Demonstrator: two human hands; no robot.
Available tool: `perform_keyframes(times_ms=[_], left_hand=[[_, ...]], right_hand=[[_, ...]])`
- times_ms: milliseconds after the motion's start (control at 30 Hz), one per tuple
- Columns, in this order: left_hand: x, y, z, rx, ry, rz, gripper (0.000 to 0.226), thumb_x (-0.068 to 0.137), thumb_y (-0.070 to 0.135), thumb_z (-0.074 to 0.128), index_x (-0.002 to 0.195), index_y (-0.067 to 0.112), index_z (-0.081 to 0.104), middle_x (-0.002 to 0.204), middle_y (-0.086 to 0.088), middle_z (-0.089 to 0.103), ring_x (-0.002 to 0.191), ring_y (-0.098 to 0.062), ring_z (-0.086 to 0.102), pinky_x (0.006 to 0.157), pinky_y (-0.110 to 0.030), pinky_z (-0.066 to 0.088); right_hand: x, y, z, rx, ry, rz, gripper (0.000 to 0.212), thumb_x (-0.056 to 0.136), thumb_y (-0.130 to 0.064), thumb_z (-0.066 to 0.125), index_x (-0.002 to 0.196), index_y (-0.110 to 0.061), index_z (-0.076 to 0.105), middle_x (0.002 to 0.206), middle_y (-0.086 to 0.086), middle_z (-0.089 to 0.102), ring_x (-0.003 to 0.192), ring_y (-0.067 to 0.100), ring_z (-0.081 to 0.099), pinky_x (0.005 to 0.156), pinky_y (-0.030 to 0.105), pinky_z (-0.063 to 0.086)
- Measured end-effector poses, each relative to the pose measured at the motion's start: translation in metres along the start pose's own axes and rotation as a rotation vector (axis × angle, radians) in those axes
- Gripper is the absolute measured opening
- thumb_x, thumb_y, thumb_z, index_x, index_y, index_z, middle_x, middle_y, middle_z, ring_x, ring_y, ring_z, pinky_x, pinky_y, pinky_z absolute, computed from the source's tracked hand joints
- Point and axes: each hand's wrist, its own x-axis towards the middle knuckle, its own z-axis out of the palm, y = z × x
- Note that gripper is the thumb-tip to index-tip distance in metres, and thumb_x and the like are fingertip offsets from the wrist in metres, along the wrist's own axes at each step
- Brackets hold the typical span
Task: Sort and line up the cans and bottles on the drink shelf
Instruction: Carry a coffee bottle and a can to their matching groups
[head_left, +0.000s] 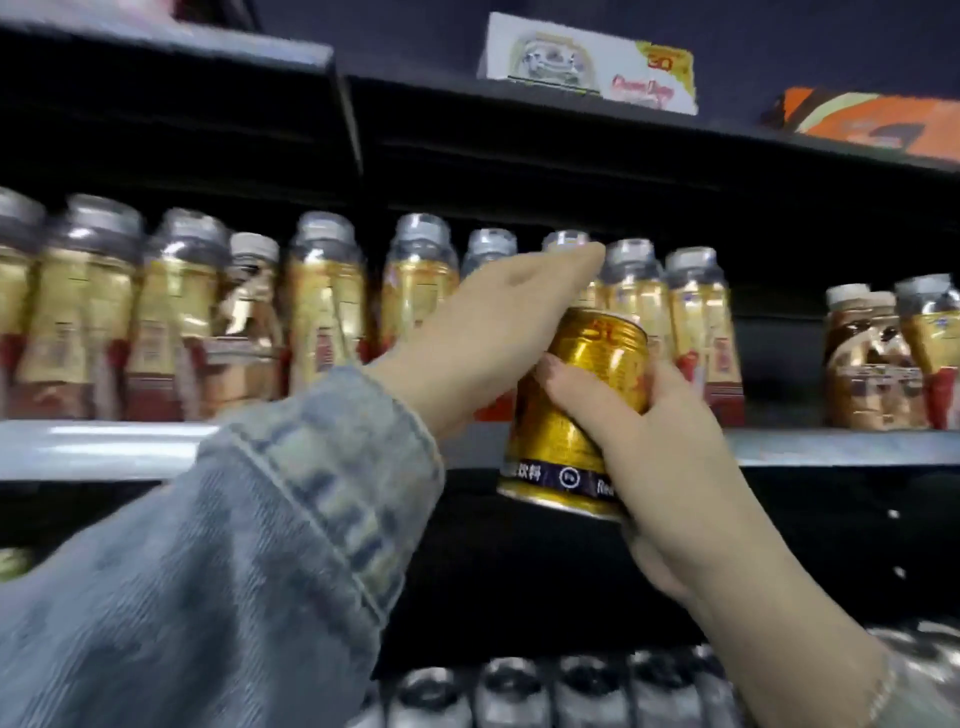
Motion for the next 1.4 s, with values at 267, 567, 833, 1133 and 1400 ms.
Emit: perform_keyframes(times_ms=[267,567,833,1133,1400], left_hand=[[-0.181,-0.035,-0.205,-0.352,0.472,-0.685,0.049,0.092,0.050,0.042,0.115,0.010,0.062,0.109,-0.008,0.069,0.087,-0.016,0.064,0.075,-0.029,0.045],[-0.317,-0.032,-0.393,-0.670,0.780,-0.844,0.052,0.100,0.041,0.032,0.126,-0.001,0.049,0.119,-0.017,0.061,0.092,-0.026,0.061,0.083,-0.036,0.046],[-0.386,-0.078,-0.598,-0.530,0.863,-0.755,0.055,0.099,0.041,0.031,0.138,0.004,0.043,0.130,-0.013,0.058,0.089,-0.021,0.063,0.094,-0.036,0.044],[-0.451,-0.106,-0.869,-0.343,0.959,-0.753,0.040,0.100,0.036,0.032,0.118,0.012,0.057,0.114,-0.008,0.067,0.079,-0.016,0.066,0.068,-0.027,0.046],[-0.545,-0.138,-1.094,-0.215,0.846,-0.834,0.025,0.096,0.031,0.038,0.096,0.016,0.058,0.083,-0.002,0.071,0.067,-0.013,0.066,0.061,-0.022,0.044]], right_hand=[[-0.024,-0.020,0.241,0.259,-0.207,0.205,0.055,0.057,-0.054,0.075,0.102,-0.031,0.054,0.105,0.005,0.068,0.092,0.027,0.068,0.085,0.048,0.055],[-0.048,-0.046,0.491,0.504,-0.476,0.390,0.058,0.070,-0.033,0.075,0.120,-0.017,0.050,0.102,0.012,0.065,0.073,0.028,0.068,0.055,0.033,0.054],[-0.086,-0.034,0.741,0.517,-0.583,0.235,0.045,0.072,-0.028,0.078,0.110,-0.014,0.059,0.092,0.007,0.071,0.076,0.021,0.070,0.062,0.031,0.055],[-0.082,-0.047,1.026,0.485,-0.633,0.137,0.063,0.069,-0.037,0.079,0.122,-0.018,0.052,0.106,0.005,0.066,0.089,0.022,0.066,0.073,0.037,0.056],[-0.112,-0.047,1.246,0.407,-0.549,0.069,0.045,0.072,-0.039,0.077,0.105,-0.023,0.051,0.093,-0.004,0.059,0.081,0.013,0.060,0.061,0.028,0.049]])
